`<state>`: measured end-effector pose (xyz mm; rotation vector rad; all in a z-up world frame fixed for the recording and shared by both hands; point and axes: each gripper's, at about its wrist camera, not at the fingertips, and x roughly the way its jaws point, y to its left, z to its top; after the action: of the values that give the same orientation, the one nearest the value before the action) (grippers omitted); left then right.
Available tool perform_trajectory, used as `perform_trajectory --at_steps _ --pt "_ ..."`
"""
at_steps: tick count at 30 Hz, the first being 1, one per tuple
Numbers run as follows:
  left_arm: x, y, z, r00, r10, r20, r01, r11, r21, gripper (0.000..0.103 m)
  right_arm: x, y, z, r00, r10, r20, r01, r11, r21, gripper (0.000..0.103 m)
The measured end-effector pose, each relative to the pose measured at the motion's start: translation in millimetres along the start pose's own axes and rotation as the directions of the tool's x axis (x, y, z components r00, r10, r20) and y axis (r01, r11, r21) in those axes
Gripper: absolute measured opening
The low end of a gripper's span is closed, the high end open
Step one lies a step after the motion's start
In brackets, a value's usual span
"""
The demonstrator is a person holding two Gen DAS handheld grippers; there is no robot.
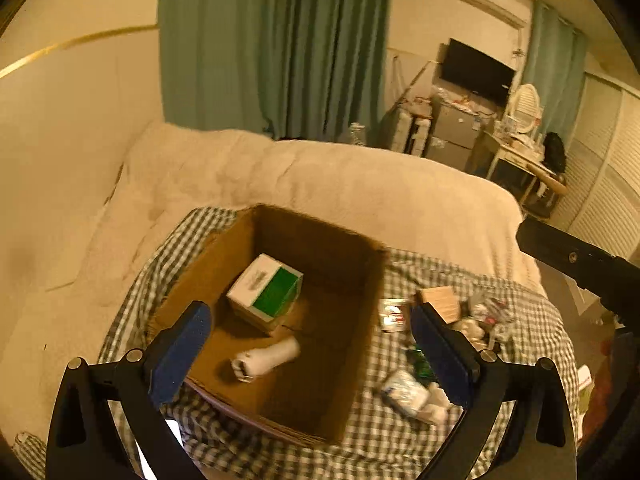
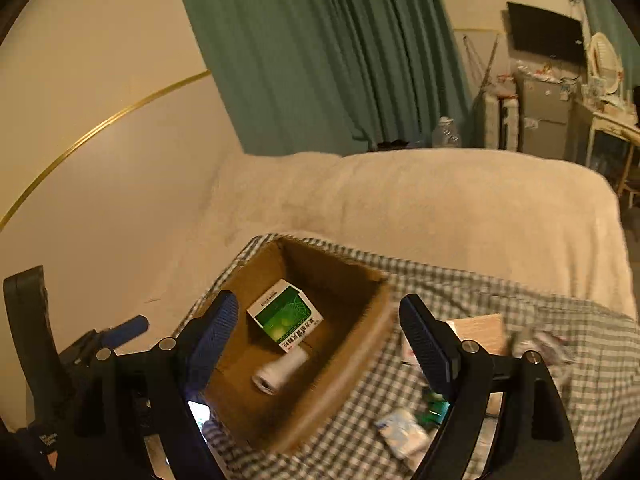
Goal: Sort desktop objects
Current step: 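Carry the green box with left tool while right tool carries white bottle into cardboard box, then grasp the white plush toy with the left tool while the right tool grasps the clear swab jar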
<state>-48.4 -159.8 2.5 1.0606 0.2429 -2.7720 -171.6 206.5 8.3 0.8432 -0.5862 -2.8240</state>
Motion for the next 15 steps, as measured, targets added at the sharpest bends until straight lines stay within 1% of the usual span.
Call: perform_trajectory --at_steps 3,6,9,12,15 --pt "-8.0 -28.2 -4.5 1.0 -0.018 0.008 0.017 0.999 0.028 0.103 -33.1 -16.1 -4.2 0.999 -0.037 0.022 0.037 0.999 0.004 0.083" --pt "-8.7 -59.8 -10.6 0.999 -0.041 0.002 0.041 0.997 0.064 0.103 -64.4 -40.2 -12.9 0.996 -0.086 0.039 0.085 0.996 0.019 0.083" --pt "-3.3 -92.0 -17.8 0.998 -0.058 -0.008 0.059 0.993 0.1 0.103 -84.4 -64.6 -18.6 0.991 -0.128 0.043 0.126 0.991 0.048 0.083" --pt "8.7 -115.9 -27.5 0.997 -0.07 -0.033 0.074 0.988 0.136 0.103 -94.9 -85.9 -32.5 0.987 -0.158 0.037 0.155 0.986 0.068 0.083" --pt "25.5 -133.2 -39.3 0.995 -0.067 -0.07 0.077 0.985 0.153 0.103 -95.3 -114.0 -48.8 0.982 -0.186 0.016 0.184 0.979 0.091 0.083"
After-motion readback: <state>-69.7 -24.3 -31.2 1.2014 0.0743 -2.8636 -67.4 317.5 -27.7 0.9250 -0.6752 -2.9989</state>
